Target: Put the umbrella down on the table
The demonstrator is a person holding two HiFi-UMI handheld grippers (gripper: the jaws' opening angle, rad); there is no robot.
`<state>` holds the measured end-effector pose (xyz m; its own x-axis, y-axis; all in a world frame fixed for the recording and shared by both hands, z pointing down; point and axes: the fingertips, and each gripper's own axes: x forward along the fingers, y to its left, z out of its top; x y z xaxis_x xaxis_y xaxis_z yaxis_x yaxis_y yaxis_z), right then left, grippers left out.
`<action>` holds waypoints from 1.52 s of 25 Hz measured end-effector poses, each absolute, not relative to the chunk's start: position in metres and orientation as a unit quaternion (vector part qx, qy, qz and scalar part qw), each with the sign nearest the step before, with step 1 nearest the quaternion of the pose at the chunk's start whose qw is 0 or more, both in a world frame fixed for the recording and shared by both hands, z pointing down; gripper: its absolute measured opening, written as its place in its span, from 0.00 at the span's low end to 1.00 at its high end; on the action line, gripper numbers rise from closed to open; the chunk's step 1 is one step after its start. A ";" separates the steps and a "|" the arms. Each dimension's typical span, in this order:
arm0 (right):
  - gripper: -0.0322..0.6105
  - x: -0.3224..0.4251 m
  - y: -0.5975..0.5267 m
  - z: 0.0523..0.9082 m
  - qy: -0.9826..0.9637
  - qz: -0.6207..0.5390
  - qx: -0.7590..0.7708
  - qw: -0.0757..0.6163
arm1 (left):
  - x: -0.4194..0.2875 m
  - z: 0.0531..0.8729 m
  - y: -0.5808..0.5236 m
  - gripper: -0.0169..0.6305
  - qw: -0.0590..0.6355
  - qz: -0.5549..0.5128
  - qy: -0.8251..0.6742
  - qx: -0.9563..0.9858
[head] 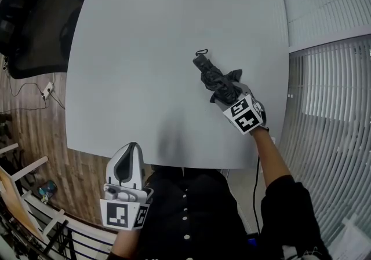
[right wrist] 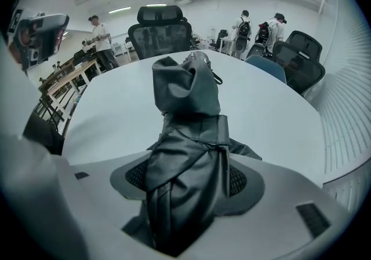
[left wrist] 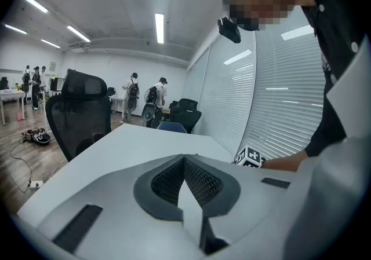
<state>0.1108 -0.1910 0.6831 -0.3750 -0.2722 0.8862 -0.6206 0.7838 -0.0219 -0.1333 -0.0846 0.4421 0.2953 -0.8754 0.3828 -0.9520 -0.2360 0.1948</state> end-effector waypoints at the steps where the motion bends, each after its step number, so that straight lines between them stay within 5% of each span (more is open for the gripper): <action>1: 0.52 0.111 -0.192 0.686 -0.806 0.184 0.271 0.492 | -0.132 0.442 -0.085 0.05 0.197 0.097 -0.585 0.780; 23: 0.61 0.101 -0.197 0.712 -0.763 0.222 0.242 0.557 | -0.137 0.435 -0.089 0.05 0.197 0.093 -0.588 0.779; 33: 0.61 0.113 -0.200 0.665 -0.782 0.155 0.289 0.530 | -0.134 0.410 -0.098 0.05 0.167 0.070 -0.573 0.799; 38: 0.61 0.114 -0.198 0.612 -0.807 0.163 0.332 0.461 | -0.130 0.392 -0.106 0.05 0.148 0.051 -0.562 0.812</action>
